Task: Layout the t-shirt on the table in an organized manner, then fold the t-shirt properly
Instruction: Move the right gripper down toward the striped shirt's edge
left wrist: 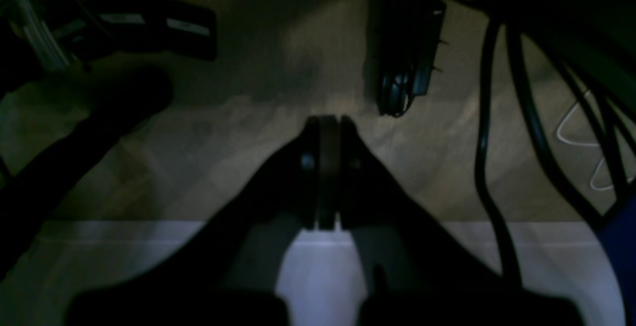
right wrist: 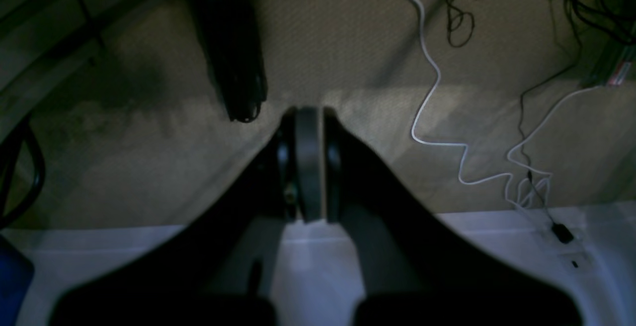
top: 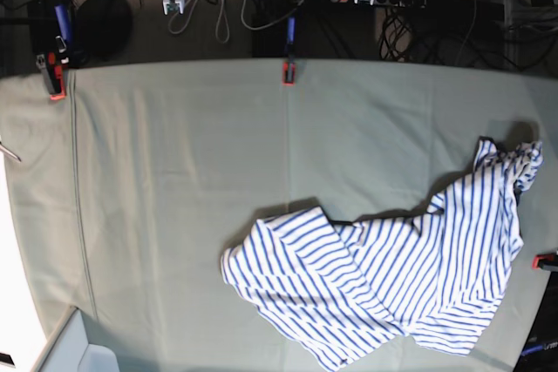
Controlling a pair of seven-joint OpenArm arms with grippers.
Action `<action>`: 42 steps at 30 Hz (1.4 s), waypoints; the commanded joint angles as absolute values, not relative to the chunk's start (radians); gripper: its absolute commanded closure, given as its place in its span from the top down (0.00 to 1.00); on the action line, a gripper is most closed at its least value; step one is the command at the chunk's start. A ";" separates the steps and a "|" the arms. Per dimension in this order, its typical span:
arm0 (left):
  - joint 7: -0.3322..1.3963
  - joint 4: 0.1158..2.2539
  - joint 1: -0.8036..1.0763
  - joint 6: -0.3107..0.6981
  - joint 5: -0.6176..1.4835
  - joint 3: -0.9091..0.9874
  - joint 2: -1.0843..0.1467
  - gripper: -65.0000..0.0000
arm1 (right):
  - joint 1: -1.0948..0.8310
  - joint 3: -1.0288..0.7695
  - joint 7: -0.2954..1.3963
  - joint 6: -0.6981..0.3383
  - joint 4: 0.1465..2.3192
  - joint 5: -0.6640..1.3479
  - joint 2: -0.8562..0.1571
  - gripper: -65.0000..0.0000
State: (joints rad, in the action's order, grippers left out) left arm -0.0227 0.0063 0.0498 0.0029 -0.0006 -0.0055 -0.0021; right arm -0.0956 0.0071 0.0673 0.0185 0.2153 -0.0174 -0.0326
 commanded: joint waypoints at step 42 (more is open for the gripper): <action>-0.015 1.687 0.932 -0.001 0.001 0.002 -0.225 0.00 | -0.874 -0.056 0.329 -0.005 1.890 -0.002 -0.101 0.00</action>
State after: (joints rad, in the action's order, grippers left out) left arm 0.0044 1.6764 0.9146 -0.0017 0.0029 0.0036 -0.2249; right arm -0.8627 -0.0498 0.3515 -0.0105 1.8805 0.0029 -0.0933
